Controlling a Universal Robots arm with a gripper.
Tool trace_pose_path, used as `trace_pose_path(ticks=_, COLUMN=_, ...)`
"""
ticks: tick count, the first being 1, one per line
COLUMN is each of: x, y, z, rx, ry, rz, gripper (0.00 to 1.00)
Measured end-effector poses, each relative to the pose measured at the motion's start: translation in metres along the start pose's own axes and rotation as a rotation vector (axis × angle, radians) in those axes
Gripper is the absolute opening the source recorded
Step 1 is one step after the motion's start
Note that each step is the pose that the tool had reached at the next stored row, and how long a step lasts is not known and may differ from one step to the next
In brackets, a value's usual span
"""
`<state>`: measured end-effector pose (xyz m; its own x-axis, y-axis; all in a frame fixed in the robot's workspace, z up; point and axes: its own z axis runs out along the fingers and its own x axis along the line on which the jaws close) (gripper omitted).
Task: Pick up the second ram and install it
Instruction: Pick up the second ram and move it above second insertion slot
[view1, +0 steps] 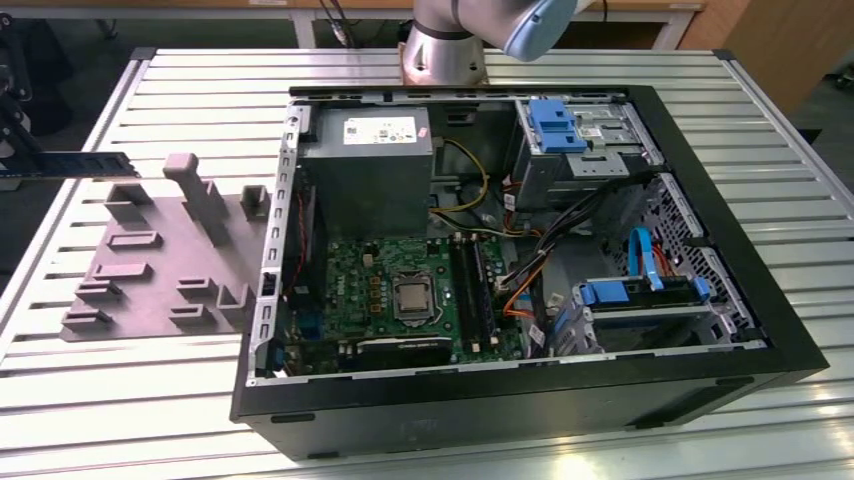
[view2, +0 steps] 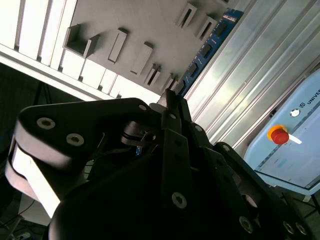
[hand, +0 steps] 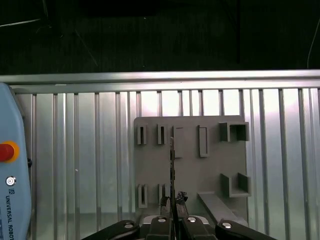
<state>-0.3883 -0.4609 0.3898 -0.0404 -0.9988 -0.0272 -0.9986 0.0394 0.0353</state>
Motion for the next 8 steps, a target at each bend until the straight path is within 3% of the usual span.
trace_pose_path(ticks=8, x=-0.0002, y=-0.0039, z=-0.0001, rx=0.0001, ry=-0.0001, rz=0.0, gripper=0.14)
